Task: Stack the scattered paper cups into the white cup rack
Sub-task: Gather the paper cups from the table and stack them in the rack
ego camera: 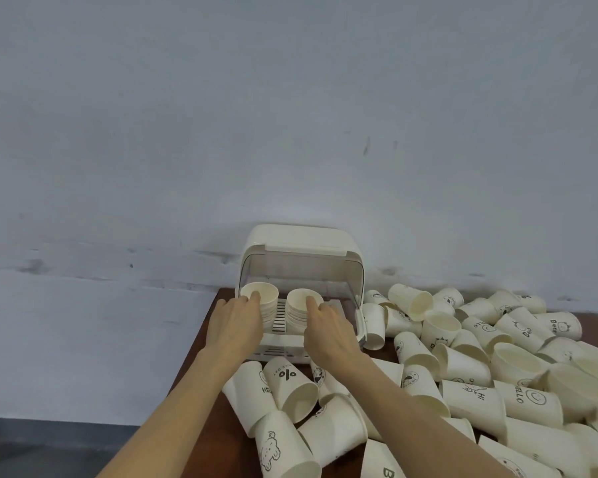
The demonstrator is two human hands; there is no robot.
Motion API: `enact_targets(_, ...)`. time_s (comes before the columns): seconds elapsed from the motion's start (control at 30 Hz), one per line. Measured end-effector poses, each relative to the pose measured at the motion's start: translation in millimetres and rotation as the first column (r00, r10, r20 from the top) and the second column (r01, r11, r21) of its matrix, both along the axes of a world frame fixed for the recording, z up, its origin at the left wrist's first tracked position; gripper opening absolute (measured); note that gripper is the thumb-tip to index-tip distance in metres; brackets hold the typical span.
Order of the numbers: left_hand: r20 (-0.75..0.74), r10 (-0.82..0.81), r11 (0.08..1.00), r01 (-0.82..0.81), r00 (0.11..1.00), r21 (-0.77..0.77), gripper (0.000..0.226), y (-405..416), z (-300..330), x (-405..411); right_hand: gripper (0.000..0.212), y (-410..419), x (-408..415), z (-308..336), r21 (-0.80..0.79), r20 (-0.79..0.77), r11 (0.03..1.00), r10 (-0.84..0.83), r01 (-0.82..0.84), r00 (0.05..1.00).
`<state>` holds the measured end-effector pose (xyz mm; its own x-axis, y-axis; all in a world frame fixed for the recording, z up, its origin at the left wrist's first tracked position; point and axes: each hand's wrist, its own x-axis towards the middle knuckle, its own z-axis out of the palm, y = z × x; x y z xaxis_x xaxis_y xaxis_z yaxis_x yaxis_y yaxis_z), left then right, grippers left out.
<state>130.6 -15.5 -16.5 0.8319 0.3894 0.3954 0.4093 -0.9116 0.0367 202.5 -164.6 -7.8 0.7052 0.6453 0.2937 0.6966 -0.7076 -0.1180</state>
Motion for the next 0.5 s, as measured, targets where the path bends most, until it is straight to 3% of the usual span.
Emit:
enact_targets(0.2, 0.142, -0.109, 0.993, 0.115, 0.984, -0.034, 0.022, -25, -13, -26, 0.033, -13, -13, 5, 0.074, 0.046, 0.997, -0.007, 0.004, 0.999)
enact_targets(0.33, 0.204, -0.18, 0.979, 0.195, 0.962, -0.055, 0.019, -45, -27, -45, 0.038, -31, -33, 10, 0.128, 0.035, 0.992, 0.01, -0.014, 0.999)
enact_targets(0.5, 0.267, -0.238, 0.961, 0.266, 0.934, -0.073, 0.022, -75, -35, -79, 0.03, -66, -71, 10, 0.238, -0.025, 0.971, 0.012, -0.006, 1.0)
